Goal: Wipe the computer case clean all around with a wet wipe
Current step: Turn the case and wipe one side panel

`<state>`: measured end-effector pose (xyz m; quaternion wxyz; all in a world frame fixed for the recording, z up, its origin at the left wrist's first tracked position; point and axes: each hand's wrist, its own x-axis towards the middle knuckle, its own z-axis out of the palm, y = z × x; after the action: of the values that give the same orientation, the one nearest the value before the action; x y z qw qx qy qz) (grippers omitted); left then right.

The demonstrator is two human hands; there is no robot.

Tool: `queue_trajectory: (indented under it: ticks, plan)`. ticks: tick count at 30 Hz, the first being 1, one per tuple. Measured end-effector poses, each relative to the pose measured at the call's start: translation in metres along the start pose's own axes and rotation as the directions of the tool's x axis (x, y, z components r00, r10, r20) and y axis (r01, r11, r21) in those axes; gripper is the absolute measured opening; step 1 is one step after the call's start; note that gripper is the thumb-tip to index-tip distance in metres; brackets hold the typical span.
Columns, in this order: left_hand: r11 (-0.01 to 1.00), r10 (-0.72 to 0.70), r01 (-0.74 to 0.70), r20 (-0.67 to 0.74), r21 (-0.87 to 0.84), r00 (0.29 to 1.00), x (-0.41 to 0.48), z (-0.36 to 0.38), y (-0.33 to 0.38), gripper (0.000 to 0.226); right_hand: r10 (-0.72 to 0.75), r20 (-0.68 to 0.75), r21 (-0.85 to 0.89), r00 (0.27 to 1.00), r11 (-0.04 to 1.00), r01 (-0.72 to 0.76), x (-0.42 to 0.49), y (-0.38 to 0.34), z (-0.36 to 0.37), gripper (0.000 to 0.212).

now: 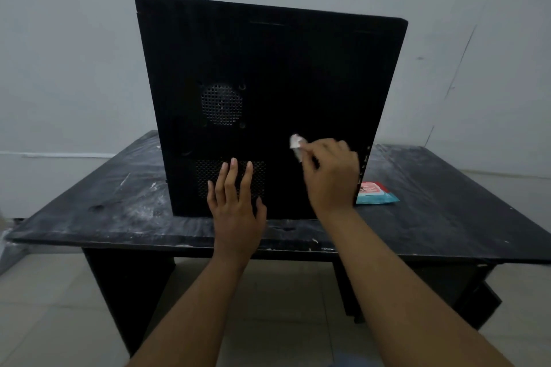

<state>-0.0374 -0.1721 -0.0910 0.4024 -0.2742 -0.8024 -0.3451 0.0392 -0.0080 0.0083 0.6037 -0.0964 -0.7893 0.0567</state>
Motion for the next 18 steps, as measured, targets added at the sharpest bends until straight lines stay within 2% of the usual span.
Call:
queue_trajectory:
  ticks: [3,6,9,11,13,15,16,18]
  plan:
    - [1.0,-0.002,0.002,0.013,-0.006,1.0,0.0,-0.001,-0.001,0.078,-0.297,0.206,-0.036,0.932,0.95,0.31,-0.033,-0.018,0.02,0.011]
    - [1.0,-0.001,0.001,0.011,0.004,1.0,-0.001,-0.001,-0.002,0.078,-0.331,0.279,-0.044,0.901,0.933,0.356,-0.059,-0.011,0.026,0.005]
    - [1.0,-0.009,0.009,0.004,-0.006,1.0,0.0,0.0,-0.001,0.078,-0.39,0.253,-0.105,0.885,0.899,0.426,-0.049,0.01,0.014,0.005]
    - [1.0,-0.009,0.009,0.004,-0.012,1.0,0.0,0.0,0.0,0.078,-0.319,0.167,-0.166,0.933,0.924,0.345,-0.027,0.02,0.002,0.007]
    - [1.0,-0.007,0.007,0.011,-0.008,1.0,-0.001,-0.002,0.0,0.078,-0.122,0.022,-0.209,0.992,0.97,0.124,-0.006,0.03,-0.009,0.008]
    - [1.0,-0.005,0.005,0.011,-0.013,1.0,-0.001,-0.002,0.0,0.079,0.097,-0.093,-0.122,0.991,0.987,-0.108,0.004,0.042,-0.016,0.009]
    - [1.0,-0.004,0.004,0.013,-0.014,1.0,-0.003,-0.002,0.0,0.079,0.167,-0.107,-0.066,0.98,0.982,-0.174,0.002,0.046,-0.018,0.008]
    - [1.0,-0.003,0.003,0.012,-0.011,1.0,-0.002,-0.003,0.0,0.079,0.187,-0.068,-0.019,0.98,0.982,-0.188,-0.012,0.052,-0.021,0.009]
